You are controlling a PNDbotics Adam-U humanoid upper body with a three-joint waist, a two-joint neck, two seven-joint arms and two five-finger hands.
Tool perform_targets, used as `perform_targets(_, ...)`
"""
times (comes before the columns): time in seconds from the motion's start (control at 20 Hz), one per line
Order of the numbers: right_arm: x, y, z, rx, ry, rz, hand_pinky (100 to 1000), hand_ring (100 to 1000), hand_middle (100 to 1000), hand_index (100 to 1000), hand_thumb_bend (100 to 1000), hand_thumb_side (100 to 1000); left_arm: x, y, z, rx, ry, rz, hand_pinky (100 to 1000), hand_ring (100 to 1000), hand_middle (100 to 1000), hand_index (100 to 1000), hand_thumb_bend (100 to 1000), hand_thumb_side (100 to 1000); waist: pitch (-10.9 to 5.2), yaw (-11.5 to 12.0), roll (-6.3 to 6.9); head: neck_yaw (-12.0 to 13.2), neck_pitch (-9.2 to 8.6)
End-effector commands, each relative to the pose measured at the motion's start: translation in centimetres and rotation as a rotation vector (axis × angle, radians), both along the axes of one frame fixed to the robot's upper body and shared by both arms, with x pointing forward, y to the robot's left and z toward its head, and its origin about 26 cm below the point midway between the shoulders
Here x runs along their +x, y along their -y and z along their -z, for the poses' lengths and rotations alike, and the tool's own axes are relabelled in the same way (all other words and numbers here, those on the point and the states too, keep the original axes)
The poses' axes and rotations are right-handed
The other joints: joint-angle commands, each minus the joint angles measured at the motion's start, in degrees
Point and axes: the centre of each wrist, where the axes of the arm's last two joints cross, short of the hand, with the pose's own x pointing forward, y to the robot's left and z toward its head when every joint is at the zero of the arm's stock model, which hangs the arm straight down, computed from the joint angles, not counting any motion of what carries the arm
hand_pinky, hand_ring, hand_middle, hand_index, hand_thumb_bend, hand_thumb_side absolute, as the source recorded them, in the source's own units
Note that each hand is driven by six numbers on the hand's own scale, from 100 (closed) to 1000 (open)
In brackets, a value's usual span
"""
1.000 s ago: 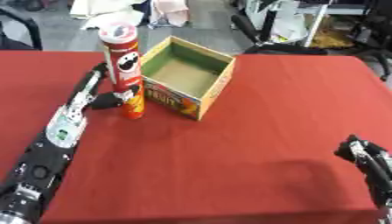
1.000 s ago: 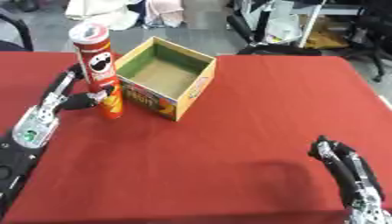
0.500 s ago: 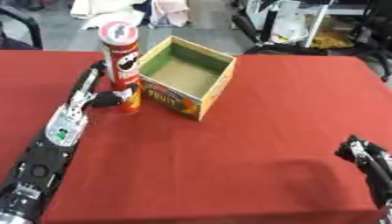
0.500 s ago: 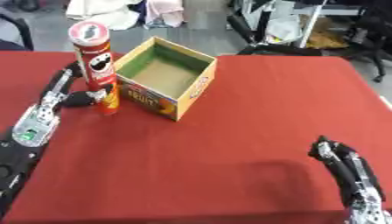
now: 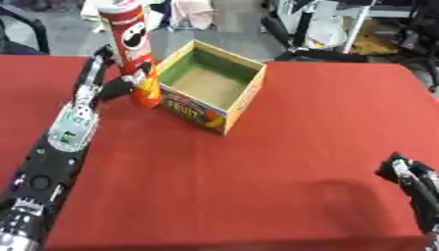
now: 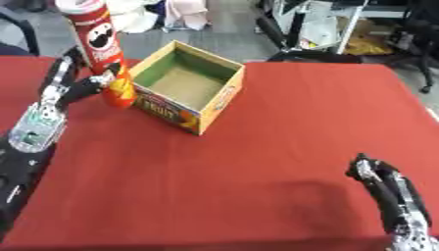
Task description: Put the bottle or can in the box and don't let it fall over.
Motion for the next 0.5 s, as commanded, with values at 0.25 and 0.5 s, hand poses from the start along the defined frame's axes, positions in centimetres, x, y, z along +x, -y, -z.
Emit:
perform_targets(0.25, 0.4, -0.1, -0.6, -0.014, 0.014, -0.039, 805, 632, 532, 565, 100, 560, 2.6, 2.0, -3.0, 0.033, 0.048, -0.008, 1000, 978, 875, 477, 100, 262, -0.58, -2.24, -0.11, 1.40, -0.57)
perform_targets(0.5, 0.5, -0.5, -0.6, -0.009, 0.015, -0.059, 805, 632, 532, 565, 100, 558, 3.5, 4.6, -1.8, 0.069, 0.021, 0.050, 1000, 980, 885, 558, 100, 216, -0.44, -3.74, -0.38, 1.66, -1.10)
